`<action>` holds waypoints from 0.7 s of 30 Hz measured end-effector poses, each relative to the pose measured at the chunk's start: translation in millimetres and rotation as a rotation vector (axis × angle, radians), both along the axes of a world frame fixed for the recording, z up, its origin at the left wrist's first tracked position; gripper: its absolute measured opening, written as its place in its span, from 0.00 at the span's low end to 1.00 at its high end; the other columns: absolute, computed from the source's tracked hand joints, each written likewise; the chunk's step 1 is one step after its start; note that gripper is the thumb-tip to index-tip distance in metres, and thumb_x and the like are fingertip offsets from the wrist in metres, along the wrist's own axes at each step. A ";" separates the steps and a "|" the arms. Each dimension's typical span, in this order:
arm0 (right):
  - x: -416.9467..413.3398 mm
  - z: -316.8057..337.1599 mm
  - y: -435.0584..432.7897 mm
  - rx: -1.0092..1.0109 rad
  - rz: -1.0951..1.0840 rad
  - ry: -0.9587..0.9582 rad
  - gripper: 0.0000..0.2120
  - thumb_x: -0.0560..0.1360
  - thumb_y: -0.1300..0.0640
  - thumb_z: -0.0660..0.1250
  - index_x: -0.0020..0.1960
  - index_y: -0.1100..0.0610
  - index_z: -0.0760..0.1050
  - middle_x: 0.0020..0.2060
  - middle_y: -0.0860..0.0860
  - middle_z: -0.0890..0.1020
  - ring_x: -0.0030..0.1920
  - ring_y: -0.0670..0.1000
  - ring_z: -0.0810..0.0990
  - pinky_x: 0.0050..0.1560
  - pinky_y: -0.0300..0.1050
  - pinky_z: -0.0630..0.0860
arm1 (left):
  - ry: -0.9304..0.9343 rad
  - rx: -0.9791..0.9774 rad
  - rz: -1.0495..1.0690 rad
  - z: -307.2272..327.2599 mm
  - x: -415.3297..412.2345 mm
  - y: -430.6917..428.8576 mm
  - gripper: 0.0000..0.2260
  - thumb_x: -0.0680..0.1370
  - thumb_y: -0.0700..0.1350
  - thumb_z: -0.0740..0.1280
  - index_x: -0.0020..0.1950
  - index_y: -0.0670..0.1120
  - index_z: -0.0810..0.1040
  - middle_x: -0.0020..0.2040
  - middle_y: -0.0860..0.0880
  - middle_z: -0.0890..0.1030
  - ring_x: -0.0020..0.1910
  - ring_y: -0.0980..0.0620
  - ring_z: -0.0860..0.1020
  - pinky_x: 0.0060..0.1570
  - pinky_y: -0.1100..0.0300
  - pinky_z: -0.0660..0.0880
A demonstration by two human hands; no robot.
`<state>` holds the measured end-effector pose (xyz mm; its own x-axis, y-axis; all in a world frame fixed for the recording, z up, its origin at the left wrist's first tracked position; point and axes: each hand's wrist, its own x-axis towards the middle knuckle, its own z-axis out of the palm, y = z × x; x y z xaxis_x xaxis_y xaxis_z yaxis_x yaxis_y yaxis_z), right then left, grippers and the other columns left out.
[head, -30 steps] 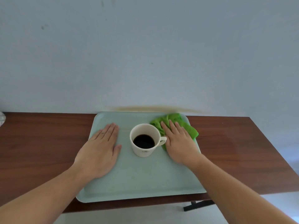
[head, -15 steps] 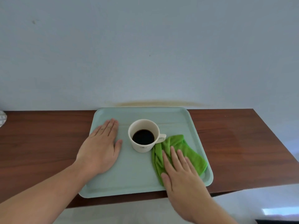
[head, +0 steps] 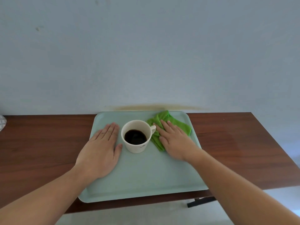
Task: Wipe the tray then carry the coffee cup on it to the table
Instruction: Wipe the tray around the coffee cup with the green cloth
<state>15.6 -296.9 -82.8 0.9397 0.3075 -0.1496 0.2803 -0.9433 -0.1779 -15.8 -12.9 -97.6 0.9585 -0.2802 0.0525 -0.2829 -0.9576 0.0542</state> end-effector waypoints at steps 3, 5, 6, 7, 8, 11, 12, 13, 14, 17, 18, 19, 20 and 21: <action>27.6 2.1 -9.3 -0.019 -0.098 0.022 0.26 0.83 0.45 0.44 0.80 0.40 0.43 0.81 0.46 0.46 0.80 0.50 0.44 0.77 0.48 0.42 | -0.003 0.010 0.000 -1.4 0.4 1.6 0.32 0.80 0.61 0.35 0.81 0.46 0.43 0.82 0.50 0.46 0.80 0.56 0.44 0.78 0.56 0.45; 25.4 0.6 -15.5 -0.040 -0.190 -0.015 0.26 0.83 0.45 0.43 0.80 0.41 0.43 0.81 0.48 0.47 0.80 0.51 0.46 0.77 0.48 0.43 | -0.006 0.008 0.001 -2.4 0.8 1.3 0.33 0.80 0.61 0.35 0.82 0.46 0.44 0.82 0.49 0.47 0.80 0.56 0.45 0.78 0.56 0.44; 19.0 -0.4 -19.0 -0.056 -0.230 -0.046 0.26 0.83 0.44 0.42 0.81 0.42 0.44 0.81 0.49 0.48 0.80 0.51 0.47 0.77 0.48 0.43 | -0.006 0.004 0.000 -2.5 1.0 0.5 0.33 0.80 0.61 0.36 0.82 0.46 0.44 0.82 0.49 0.47 0.80 0.56 0.45 0.78 0.56 0.44; 9.9 -1.5 -22.8 -0.072 -0.269 -0.072 0.27 0.82 0.44 0.42 0.81 0.43 0.45 0.81 0.50 0.49 0.80 0.51 0.47 0.77 0.48 0.44 | -0.005 -0.004 0.001 -2.7 1.0 -0.3 0.32 0.80 0.61 0.36 0.82 0.46 0.45 0.82 0.49 0.47 0.80 0.55 0.45 0.78 0.56 0.45; -0.8 -2.6 -27.5 -0.076 -0.309 -0.085 0.27 0.82 0.44 0.41 0.81 0.43 0.45 0.81 0.49 0.49 0.80 0.51 0.47 0.77 0.49 0.45 | -0.004 -0.013 0.003 -2.8 0.8 -0.9 0.32 0.80 0.60 0.37 0.82 0.46 0.45 0.82 0.49 0.48 0.80 0.55 0.46 0.78 0.56 0.45; -38.7 -5.5 -47.8 -0.022 -0.425 -0.072 0.28 0.81 0.41 0.40 0.80 0.40 0.43 0.81 0.49 0.47 0.80 0.53 0.48 0.77 0.52 0.50 | -0.002 -0.019 0.010 -2.7 0.9 -1.8 0.32 0.80 0.60 0.37 0.82 0.46 0.44 0.82 0.49 0.47 0.80 0.56 0.45 0.78 0.56 0.44; -50.6 -6.0 -54.9 0.000 -0.445 -0.066 0.27 0.81 0.40 0.39 0.80 0.39 0.42 0.81 0.50 0.47 0.80 0.53 0.48 0.77 0.52 0.50 | -0.003 -0.021 0.012 -2.6 1.1 -1.6 0.32 0.80 0.60 0.37 0.82 0.46 0.44 0.82 0.49 0.47 0.80 0.56 0.45 0.78 0.56 0.44; -60.5 -6.3 -60.9 0.019 -0.455 -0.062 0.27 0.81 0.40 0.39 0.79 0.38 0.40 0.81 0.51 0.47 0.80 0.53 0.47 0.77 0.51 0.48 | -0.004 -0.024 0.014 -2.6 1.1 -1.3 0.32 0.80 0.60 0.37 0.82 0.46 0.44 0.82 0.49 0.47 0.80 0.56 0.45 0.78 0.57 0.44; -67.8 -6.2 -65.2 0.038 -0.458 -0.059 0.27 0.81 0.40 0.40 0.79 0.38 0.39 0.81 0.52 0.48 0.80 0.52 0.46 0.76 0.49 0.45 | -0.004 -0.024 0.014 -2.4 1.1 -0.9 0.32 0.80 0.60 0.38 0.82 0.46 0.44 0.82 0.49 0.47 0.80 0.56 0.45 0.78 0.57 0.44; -77.6 -4.6 -67.5 0.041 -0.479 -0.037 0.27 0.81 0.40 0.40 0.78 0.37 0.36 0.81 0.52 0.47 0.80 0.52 0.45 0.76 0.47 0.42 | -0.001 -0.017 0.011 -1.7 0.3 0.0 0.32 0.81 0.60 0.39 0.82 0.46 0.45 0.82 0.49 0.47 0.80 0.56 0.45 0.78 0.57 0.44; -77.9 -4.3 -66.4 0.027 -0.493 -0.033 0.28 0.81 0.39 0.39 0.79 0.38 0.36 0.81 0.52 0.47 0.80 0.53 0.45 0.76 0.48 0.43 | -0.002 -0.012 0.011 -1.5 0.0 -0.1 0.32 0.81 0.60 0.39 0.82 0.46 0.45 0.82 0.49 0.48 0.80 0.55 0.45 0.78 0.57 0.43; -77.5 -4.2 -65.5 0.011 -0.510 -0.029 0.28 0.80 0.39 0.39 0.79 0.38 0.36 0.81 0.53 0.47 0.80 0.53 0.46 0.77 0.49 0.43 | -0.004 -0.007 0.011 -1.1 -0.2 -0.4 0.32 0.81 0.59 0.39 0.82 0.46 0.45 0.82 0.49 0.48 0.80 0.55 0.46 0.78 0.57 0.43; -76.1 -4.1 -65.4 -0.001 -0.532 -0.022 0.28 0.80 0.39 0.39 0.79 0.38 0.36 0.81 0.52 0.47 0.80 0.54 0.46 0.77 0.50 0.44 | -0.004 -0.004 0.009 -0.6 -0.3 -0.8 0.32 0.81 0.59 0.39 0.82 0.46 0.45 0.82 0.49 0.48 0.80 0.55 0.46 0.78 0.57 0.43; -73.8 -3.8 -66.4 -0.005 -0.563 -0.009 0.29 0.80 0.39 0.39 0.79 0.39 0.36 0.81 0.52 0.47 0.80 0.54 0.47 0.77 0.51 0.44 | -0.005 -0.003 0.008 0.0 -0.3 -1.2 0.31 0.81 0.59 0.40 0.82 0.45 0.45 0.82 0.49 0.49 0.80 0.55 0.46 0.77 0.57 0.43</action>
<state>-58.2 -363.3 -86.6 0.9597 -0.2430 -0.1412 -0.2656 -0.9484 -0.1731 -16.1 -14.1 -97.7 0.9606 -0.2720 0.0575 -0.2751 -0.9598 0.0554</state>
